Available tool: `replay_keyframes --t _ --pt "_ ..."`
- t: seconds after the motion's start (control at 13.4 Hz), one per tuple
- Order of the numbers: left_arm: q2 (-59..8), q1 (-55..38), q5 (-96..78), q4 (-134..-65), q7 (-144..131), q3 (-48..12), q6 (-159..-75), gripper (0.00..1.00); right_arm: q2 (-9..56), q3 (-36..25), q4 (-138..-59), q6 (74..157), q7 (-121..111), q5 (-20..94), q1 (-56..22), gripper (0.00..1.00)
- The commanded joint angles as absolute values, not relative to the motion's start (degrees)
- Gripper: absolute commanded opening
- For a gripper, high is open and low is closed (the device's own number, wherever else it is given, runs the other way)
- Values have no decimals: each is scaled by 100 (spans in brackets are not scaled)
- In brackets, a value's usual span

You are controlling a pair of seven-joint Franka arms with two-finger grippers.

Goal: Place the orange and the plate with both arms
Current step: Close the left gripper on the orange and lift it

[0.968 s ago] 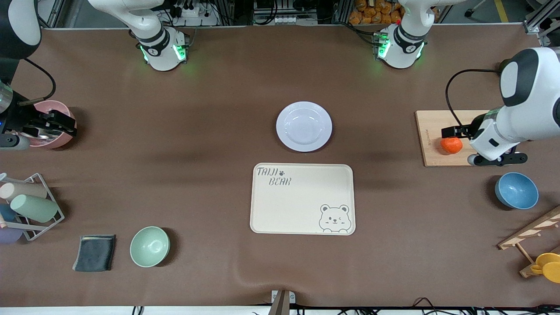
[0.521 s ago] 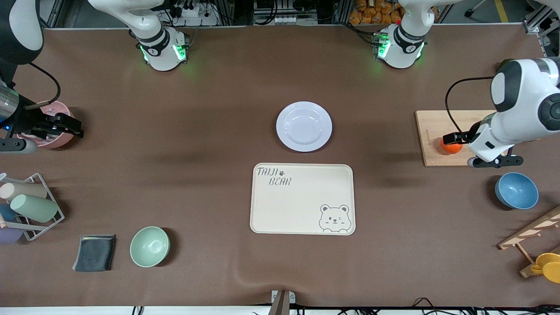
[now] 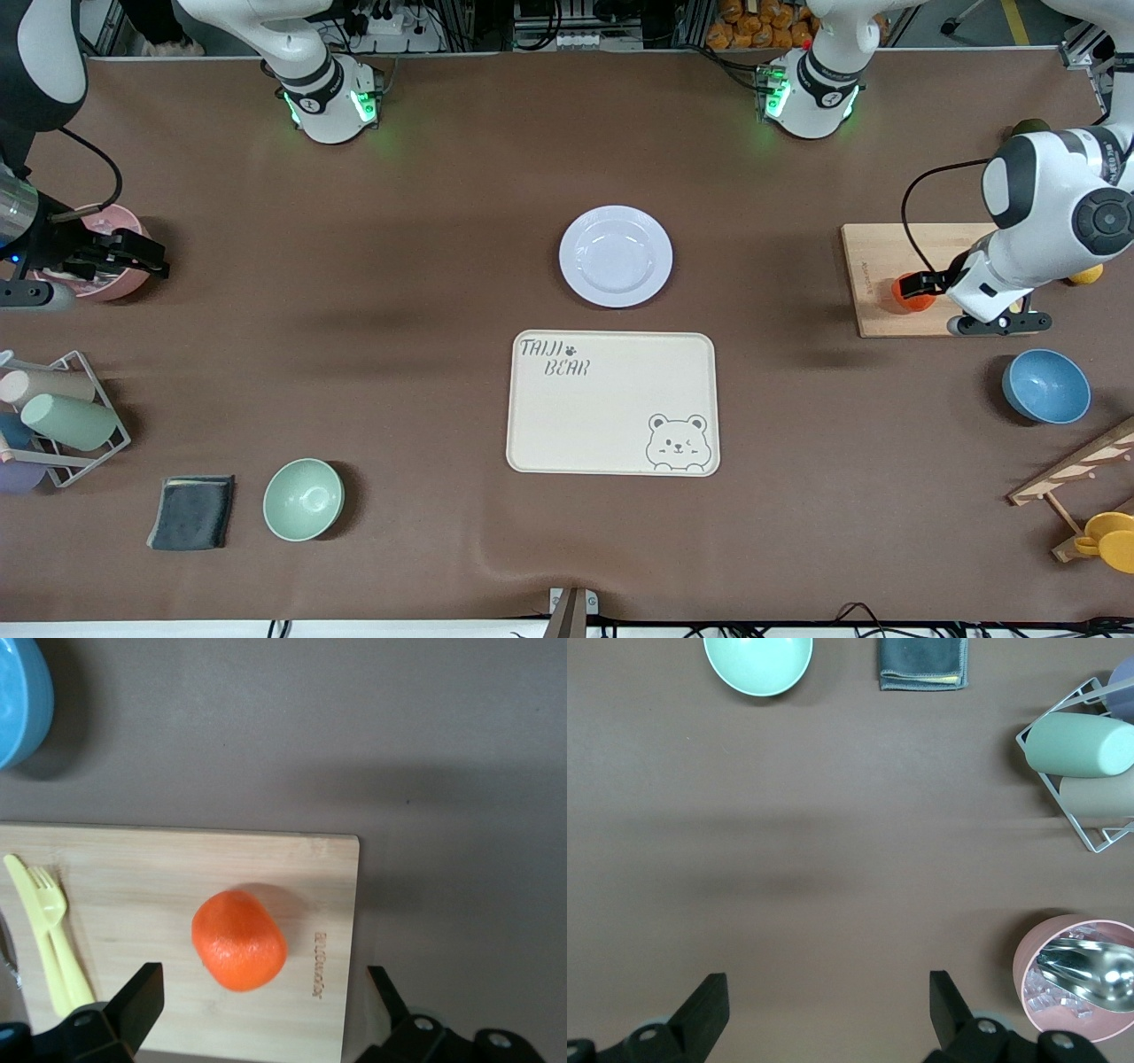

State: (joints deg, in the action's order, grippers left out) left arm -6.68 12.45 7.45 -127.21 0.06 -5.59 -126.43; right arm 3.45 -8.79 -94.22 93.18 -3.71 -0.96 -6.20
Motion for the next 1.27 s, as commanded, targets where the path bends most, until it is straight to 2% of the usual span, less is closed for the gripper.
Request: replay_keyframes --t 0.0,1.19 --pt "-466 1467 844 -13183 62 -615 -13182 100 343 -932 -9413 9272 -316 -18 -668 100" --pt "-870 1573 870 -13500 62 -589 -13895 100 343 -932 -9457 9202 -316 -9 -694 100"
